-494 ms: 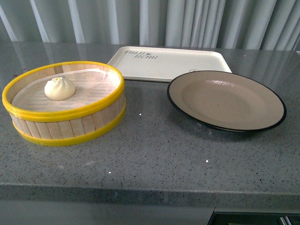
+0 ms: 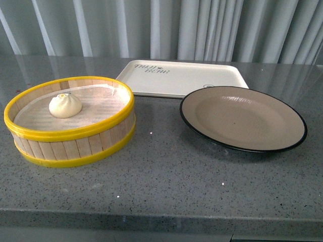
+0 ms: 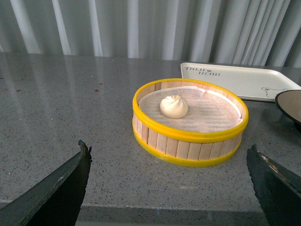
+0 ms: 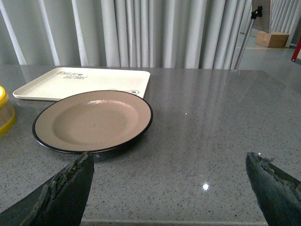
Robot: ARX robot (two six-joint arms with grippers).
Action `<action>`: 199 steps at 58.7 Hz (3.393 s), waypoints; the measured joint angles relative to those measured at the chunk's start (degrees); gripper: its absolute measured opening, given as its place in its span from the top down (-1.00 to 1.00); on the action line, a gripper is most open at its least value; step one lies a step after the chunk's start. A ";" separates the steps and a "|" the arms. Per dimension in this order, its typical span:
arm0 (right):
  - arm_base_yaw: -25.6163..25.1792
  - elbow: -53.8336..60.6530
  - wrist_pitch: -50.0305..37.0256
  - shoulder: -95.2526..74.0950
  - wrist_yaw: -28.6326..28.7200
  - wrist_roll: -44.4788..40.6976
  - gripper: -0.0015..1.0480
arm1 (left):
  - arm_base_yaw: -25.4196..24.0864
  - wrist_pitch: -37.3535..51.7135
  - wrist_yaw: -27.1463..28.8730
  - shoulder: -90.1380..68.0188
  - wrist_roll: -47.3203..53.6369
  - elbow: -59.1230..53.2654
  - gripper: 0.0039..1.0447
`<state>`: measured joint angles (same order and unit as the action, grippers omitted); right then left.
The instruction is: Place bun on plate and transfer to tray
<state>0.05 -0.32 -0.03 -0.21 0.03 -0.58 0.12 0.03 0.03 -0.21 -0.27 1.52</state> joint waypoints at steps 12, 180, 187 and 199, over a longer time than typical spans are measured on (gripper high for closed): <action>0.00 0.00 0.00 0.00 0.00 0.00 -0.84 | 0.00 0.00 0.00 0.00 0.00 0.00 -0.88; 0.00 0.00 0.00 0.00 -0.07 0.00 -0.84 | 8.48 16.83 8.07 -103.36 2.12 58.42 -0.88; 0.00 0.00 0.00 0.00 -0.07 0.00 -0.84 | 8.15 16.74 8.41 -103.95 1.57 58.95 -0.88; 0.00 0.00 0.00 0.00 -0.07 0.00 -0.84 | 7.85 16.26 8.37 -104.91 1.14 59.56 -0.88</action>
<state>0.05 -0.32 -0.03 -0.21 -0.03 -0.58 7.97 16.29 8.40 -105.12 0.86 61.08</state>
